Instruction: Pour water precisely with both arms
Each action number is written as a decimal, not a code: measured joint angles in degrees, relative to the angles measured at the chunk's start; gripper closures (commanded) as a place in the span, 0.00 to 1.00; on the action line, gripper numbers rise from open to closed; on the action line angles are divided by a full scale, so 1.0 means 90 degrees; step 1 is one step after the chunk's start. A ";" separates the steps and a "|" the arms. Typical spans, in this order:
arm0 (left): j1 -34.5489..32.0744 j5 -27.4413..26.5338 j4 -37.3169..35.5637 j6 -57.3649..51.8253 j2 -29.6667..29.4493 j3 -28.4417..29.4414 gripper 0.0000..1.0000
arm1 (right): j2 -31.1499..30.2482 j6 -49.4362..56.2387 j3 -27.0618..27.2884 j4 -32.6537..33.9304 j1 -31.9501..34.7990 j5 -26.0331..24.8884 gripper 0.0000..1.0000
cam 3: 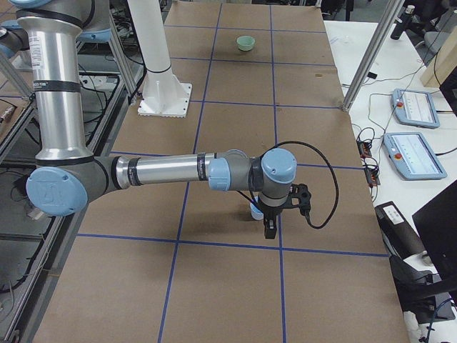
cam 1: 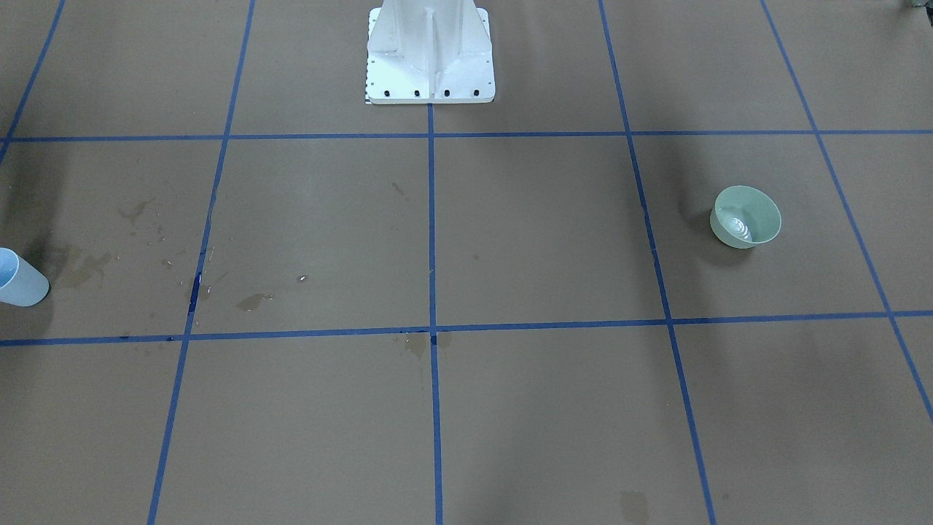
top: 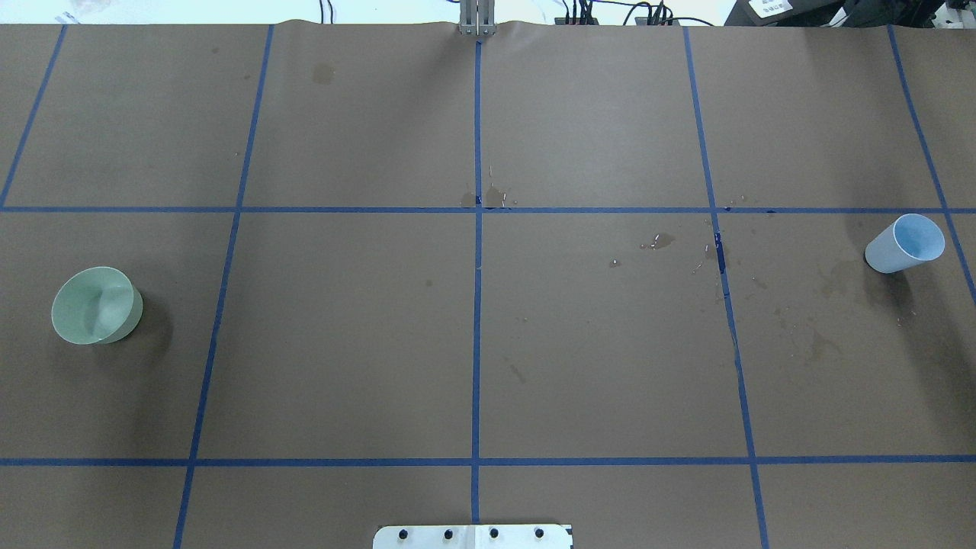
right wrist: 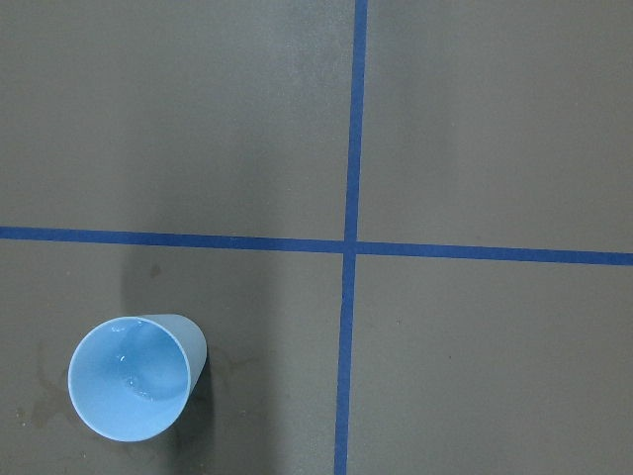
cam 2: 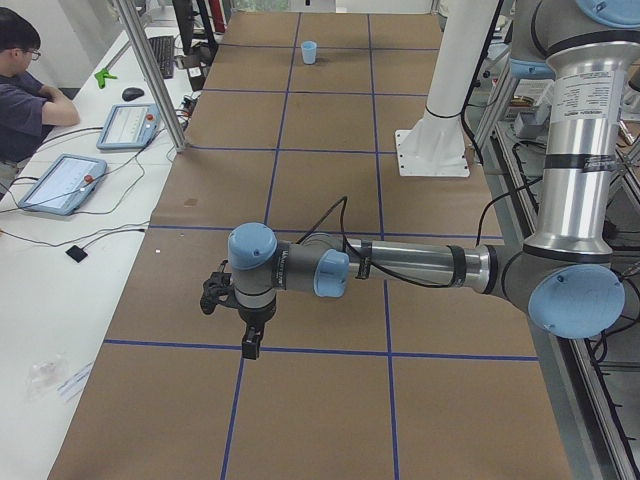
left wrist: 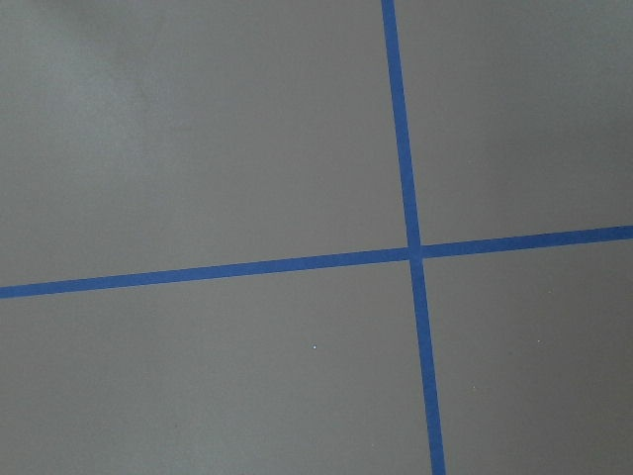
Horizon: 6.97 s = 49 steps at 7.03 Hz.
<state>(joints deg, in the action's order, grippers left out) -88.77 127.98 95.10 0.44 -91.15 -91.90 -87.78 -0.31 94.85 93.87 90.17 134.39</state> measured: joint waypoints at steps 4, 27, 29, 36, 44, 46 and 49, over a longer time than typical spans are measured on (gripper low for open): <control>0.0000 0.0017 -0.0022 0.0011 0.0017 0.0010 0.00 | -0.0031 0.0005 0.0009 -0.0026 0.0000 -0.0015 0.01; 0.4021 -0.0027 0.4108 0.6148 0.0982 -0.0081 1.00 | -0.0042 0.0015 0.0113 -0.0059 0.0000 -0.0041 0.01; 0.3993 0.0447 0.4085 0.6389 0.0955 -0.0226 1.00 | -0.0052 0.0015 0.0115 -0.0059 0.0000 -0.0046 0.01; 0.4781 0.0529 0.0536 0.9056 -0.2578 -0.1214 1.00 | -0.0171 0.0015 0.0170 -0.0054 0.0000 -0.0023 0.01; 0.6135 -0.1025 0.1254 1.0878 -0.4942 0.1242 1.00 | -0.0208 0.0015 0.0173 -0.0059 0.0000 -0.0017 0.01; 0.6145 -0.1041 0.1290 1.0873 -0.5041 0.1557 0.97 | -0.0216 0.0015 0.0174 -0.0059 0.0000 -0.0011 0.01; 0.6168 -0.1080 0.1312 1.0851 -0.5067 0.1675 0.00 | -0.0216 0.0033 0.0182 -0.0057 0.0000 -0.0010 0.01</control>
<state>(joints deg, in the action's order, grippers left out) -33.26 118.25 106.90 98.10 -136.75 -76.82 -89.72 -0.02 96.49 93.36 90.17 134.30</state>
